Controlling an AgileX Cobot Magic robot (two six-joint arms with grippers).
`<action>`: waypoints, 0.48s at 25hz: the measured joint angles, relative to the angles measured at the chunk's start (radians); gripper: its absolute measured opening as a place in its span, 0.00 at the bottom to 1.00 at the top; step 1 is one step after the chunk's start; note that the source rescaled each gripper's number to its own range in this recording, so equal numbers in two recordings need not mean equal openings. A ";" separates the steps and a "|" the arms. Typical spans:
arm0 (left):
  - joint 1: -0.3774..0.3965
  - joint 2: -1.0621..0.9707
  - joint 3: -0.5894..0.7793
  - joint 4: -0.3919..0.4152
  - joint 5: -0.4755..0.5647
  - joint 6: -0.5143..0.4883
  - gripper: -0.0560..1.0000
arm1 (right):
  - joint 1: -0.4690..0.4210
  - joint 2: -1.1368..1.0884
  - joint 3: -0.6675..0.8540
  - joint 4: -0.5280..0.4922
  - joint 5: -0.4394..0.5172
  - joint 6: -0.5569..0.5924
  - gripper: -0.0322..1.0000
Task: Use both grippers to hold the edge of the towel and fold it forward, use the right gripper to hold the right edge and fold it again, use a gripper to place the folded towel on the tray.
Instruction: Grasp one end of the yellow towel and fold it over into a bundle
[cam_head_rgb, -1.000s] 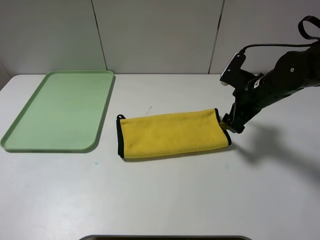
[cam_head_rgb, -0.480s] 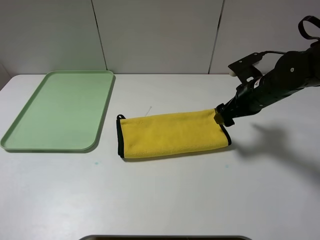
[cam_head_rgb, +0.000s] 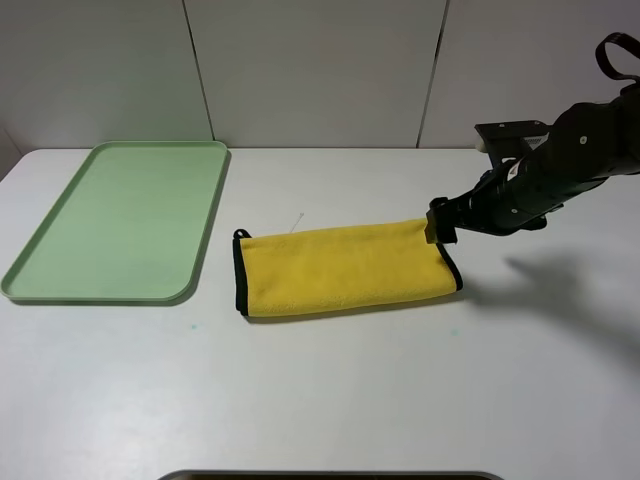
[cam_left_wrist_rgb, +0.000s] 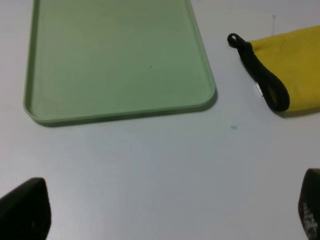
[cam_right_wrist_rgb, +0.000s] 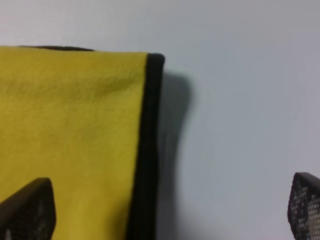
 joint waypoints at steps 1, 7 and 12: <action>0.000 0.000 0.000 0.000 0.000 0.000 1.00 | 0.008 0.001 0.000 0.006 -0.001 0.001 1.00; 0.000 0.000 0.000 0.000 0.000 0.000 1.00 | 0.046 0.074 0.000 0.034 -0.034 0.002 1.00; 0.000 0.000 0.000 0.000 0.000 0.000 1.00 | 0.046 0.101 0.000 0.048 -0.084 0.002 1.00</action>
